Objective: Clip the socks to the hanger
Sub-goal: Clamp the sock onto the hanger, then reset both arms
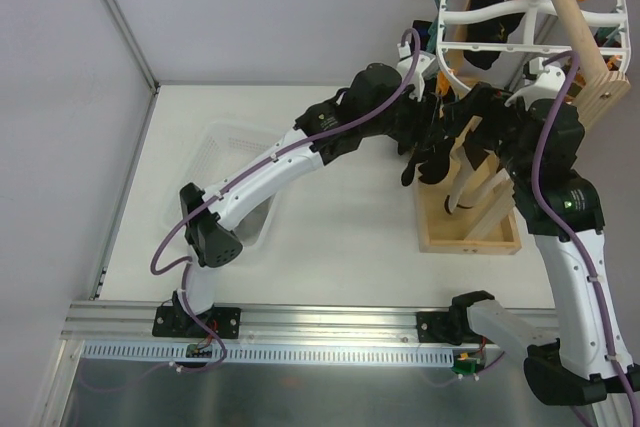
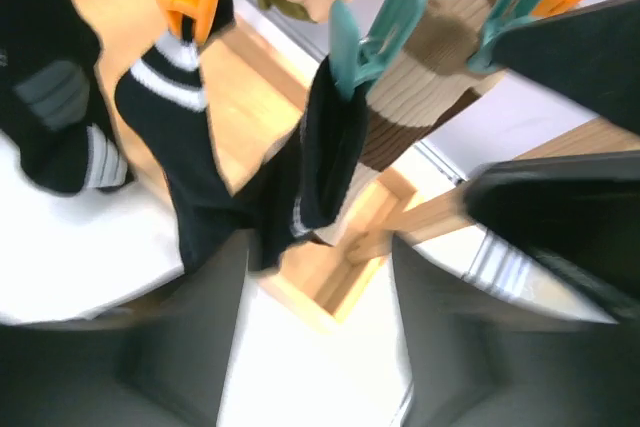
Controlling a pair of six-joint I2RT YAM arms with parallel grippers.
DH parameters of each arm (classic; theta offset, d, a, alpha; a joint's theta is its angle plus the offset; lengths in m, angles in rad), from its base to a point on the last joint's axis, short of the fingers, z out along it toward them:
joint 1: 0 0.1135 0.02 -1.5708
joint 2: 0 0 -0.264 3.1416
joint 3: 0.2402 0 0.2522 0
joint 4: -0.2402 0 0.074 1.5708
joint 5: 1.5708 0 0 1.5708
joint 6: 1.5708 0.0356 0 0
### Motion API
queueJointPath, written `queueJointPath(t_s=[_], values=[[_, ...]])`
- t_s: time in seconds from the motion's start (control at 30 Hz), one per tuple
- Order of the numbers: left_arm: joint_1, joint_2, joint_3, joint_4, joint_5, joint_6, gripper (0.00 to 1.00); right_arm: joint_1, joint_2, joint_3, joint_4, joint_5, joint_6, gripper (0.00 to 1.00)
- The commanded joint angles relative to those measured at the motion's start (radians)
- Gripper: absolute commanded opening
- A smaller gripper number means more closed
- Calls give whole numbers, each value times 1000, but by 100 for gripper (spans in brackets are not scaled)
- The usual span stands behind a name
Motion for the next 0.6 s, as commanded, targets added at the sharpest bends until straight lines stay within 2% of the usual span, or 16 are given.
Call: queueJointPath(t_s=[0.0,0.1,0.2,0.23,0.3,0.43,0.53,0.57], values=[[11,-103,-49,29,5,60,63,1,-29,61,-28,-29,22,90],[41,-167,-129,29,10,49,76,1,-34,82,-49,-66,19,95],[100,-253,-245,29,4,30,83,1,-43,96,-74,-100,1,100],[119,-304,-278,29,-4,28,89,1,-51,93,-74,-115,-6,100],[178,-356,-380,29,-25,25,93,2,-72,81,-69,-190,-30,100],[293,-532,-566,38,-36,8,97,1,-114,47,-60,-204,-42,100],[428,-649,-694,61,16,-15,99,1,-143,50,-57,-206,-38,100],[464,-675,-720,65,40,-23,99,1,-151,52,-54,-218,-32,97]])
